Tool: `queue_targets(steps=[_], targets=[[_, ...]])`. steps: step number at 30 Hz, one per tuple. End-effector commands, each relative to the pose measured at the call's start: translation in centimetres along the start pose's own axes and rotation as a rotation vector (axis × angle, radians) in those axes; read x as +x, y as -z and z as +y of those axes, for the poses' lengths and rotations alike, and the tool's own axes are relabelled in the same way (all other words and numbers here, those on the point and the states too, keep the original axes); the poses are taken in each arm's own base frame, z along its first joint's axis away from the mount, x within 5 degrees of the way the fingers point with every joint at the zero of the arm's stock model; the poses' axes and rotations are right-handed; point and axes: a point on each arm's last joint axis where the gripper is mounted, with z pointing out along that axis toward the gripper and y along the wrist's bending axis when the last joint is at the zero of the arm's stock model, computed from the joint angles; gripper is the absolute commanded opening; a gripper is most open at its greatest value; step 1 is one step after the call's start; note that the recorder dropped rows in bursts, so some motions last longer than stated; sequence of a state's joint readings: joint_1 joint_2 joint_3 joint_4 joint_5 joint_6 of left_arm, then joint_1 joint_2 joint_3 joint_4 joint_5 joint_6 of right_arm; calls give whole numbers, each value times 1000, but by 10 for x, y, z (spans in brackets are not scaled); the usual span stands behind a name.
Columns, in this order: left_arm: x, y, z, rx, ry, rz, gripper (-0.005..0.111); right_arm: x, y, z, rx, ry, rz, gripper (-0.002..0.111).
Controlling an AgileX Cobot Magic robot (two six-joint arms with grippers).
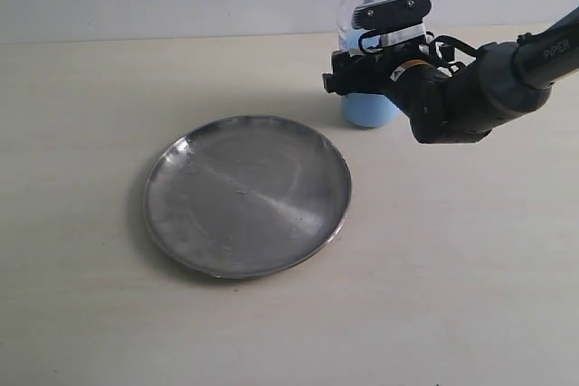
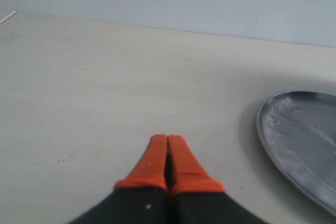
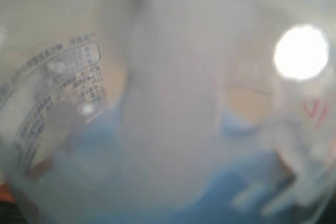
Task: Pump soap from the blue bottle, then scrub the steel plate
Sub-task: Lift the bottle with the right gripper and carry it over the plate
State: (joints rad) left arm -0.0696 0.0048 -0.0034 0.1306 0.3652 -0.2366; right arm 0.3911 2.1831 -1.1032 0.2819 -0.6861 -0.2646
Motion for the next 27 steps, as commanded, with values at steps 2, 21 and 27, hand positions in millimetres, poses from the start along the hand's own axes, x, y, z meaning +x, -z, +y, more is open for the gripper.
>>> queue_targets(steps=[2, 21, 27], targets=[[0, 0, 0, -1, 3, -10, 0, -35, 7, 5, -79, 120, -160, 0], [0, 0, 0, -1, 3, -10, 0, -70, -9, 22, -321, 522, -155, 0], [0, 0, 0, -1, 3, -10, 0, -67, -6, 18, -440, 573, -113, 0]])
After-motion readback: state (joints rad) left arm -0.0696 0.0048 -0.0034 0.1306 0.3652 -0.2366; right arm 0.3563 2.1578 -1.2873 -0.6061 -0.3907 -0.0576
